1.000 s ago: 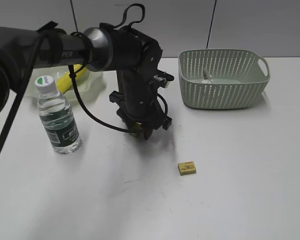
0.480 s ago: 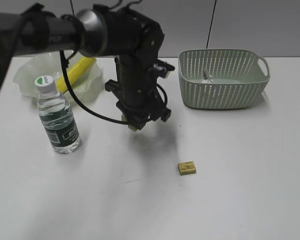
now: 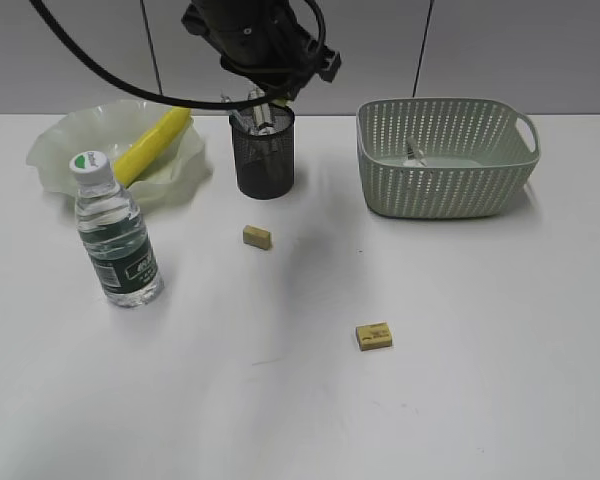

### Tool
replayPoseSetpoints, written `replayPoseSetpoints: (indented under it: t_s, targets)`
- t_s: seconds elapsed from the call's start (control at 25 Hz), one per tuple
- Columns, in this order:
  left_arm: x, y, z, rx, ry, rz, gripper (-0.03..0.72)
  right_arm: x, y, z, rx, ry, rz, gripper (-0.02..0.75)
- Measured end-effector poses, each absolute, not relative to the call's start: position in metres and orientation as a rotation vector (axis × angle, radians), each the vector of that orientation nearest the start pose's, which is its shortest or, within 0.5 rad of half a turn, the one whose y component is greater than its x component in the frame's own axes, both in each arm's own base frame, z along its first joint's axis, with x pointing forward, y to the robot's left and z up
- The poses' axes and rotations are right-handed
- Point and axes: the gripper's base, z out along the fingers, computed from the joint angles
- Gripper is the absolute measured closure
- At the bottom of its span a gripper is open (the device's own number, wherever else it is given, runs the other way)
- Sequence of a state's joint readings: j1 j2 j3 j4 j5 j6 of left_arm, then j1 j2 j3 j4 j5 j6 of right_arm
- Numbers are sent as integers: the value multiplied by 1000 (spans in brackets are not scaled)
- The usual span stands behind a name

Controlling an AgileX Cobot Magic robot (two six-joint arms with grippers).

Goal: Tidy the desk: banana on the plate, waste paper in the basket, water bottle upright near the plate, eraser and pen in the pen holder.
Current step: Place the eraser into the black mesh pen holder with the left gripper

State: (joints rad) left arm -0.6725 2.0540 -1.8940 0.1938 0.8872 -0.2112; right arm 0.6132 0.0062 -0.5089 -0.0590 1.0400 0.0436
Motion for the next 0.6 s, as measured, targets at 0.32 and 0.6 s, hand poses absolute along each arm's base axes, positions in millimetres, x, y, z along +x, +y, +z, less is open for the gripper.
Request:
replayPoseSetpoints:
  t_s: [0.32, 0.6]
  targets:
    - [424, -253, 280, 514, 2253, -185, 501, -1, -6, 282, -570, 1955, 345, 334]
    - [446, -241, 240, 473, 2309, -167, 501, -1, -6, 282, -570, 1955, 345, 333]
